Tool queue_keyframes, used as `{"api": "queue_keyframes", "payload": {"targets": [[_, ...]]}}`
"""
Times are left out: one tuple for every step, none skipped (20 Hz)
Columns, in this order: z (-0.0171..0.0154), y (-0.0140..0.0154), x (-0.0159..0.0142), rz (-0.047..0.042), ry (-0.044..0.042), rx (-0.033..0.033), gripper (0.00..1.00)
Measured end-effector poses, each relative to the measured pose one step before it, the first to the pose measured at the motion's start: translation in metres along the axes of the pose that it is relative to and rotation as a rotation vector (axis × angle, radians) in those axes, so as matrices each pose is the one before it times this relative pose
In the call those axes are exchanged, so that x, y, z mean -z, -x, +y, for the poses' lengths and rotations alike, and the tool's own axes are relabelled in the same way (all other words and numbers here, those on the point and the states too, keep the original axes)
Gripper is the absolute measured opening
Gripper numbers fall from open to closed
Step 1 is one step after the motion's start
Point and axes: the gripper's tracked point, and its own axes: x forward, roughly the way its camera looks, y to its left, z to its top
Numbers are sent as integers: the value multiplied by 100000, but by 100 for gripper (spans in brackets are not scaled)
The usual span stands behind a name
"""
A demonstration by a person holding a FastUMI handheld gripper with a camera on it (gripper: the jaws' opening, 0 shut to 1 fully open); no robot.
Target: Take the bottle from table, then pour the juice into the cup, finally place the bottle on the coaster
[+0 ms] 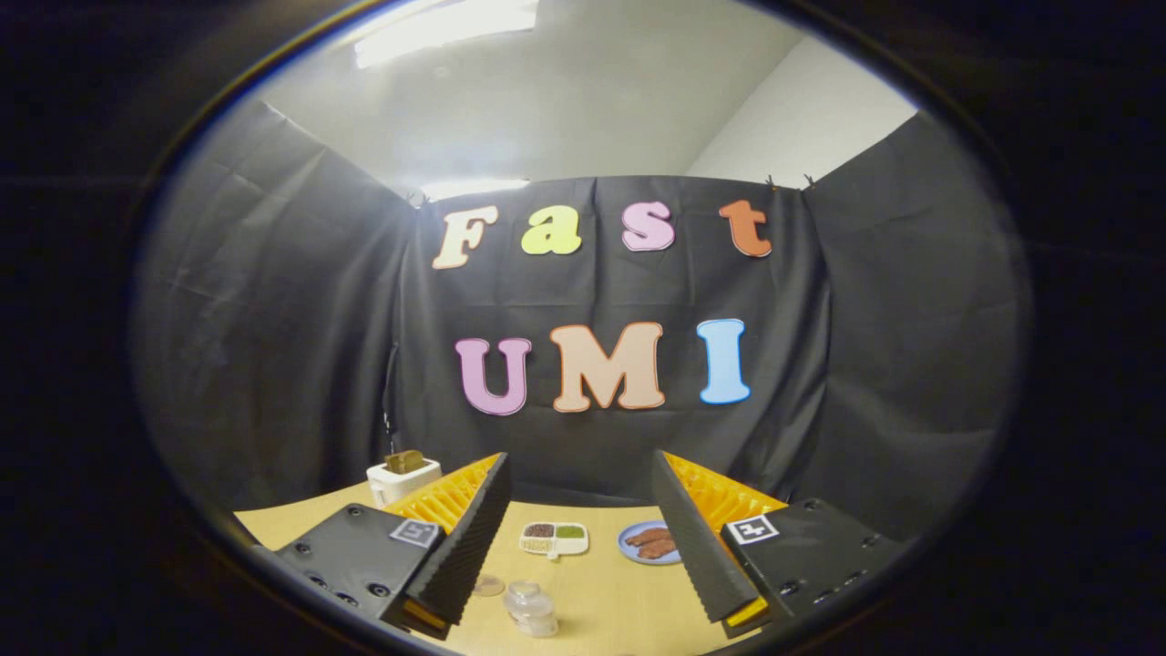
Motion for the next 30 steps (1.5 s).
{"api": "queue_keyframes", "payload": {"targets": [[88, -164, 1218, 981, 166, -159, 97], [258, -142, 1295, 854, -644, -514, 97], [293, -123, 1273, 746, -1017, -557, 97], [150, -175, 1139, -58, -1283, -39, 97], [88, -115, 1291, 602, -835, -148, 97], [137, -57, 1598, 628, -740, -86, 97], [238, -161, 1140, 327, -340, -111, 97], [108, -99, 1342, 808, 285, 24, 97], [152, -193, 1221, 224, 202, -65, 97], [219, -117, 1067, 385, -139, -290, 97], [302, -117, 1252, 1238, -1046, -616, 97], [608, -102, 1409, 1285, -1090, -1523, 97], [380, -232, 1461, 1839, -152, -638, 97], [160, -106, 1409, 1686, 667, -696, 97], [274, -199, 1521, 2082, 936, -424, 97], [255, -179, 1491, 2021, 612, -716, 97], [379, -285, 1330, 1946, 208, -728, 97], [346, -175, 1360, 2161, 240, -962, 97], [282, -334, 1244, 2047, 645, -196, 97], [17, -165, 1044, 1549, 456, -27, 97], [66, -240, 563, 825, -141, 71, 97], [193, -214, 537, 426, -254, -311, 97], [-12, -330, 466, 650, -38, 403, 97], [-128, -400, 503, 909, 285, 465, 97], [-152, -347, 592, 914, 78, 456, 97], [-58, -312, 452, 1175, -341, 145, 97], [-61, -364, 491, 1535, -574, 186, 97], [-65, -280, 391, 925, -631, 68, 97], [-50, -278, 259, 641, -357, 125, 97], [-65, -301, 183, 425, -149, 384, 97]]}}
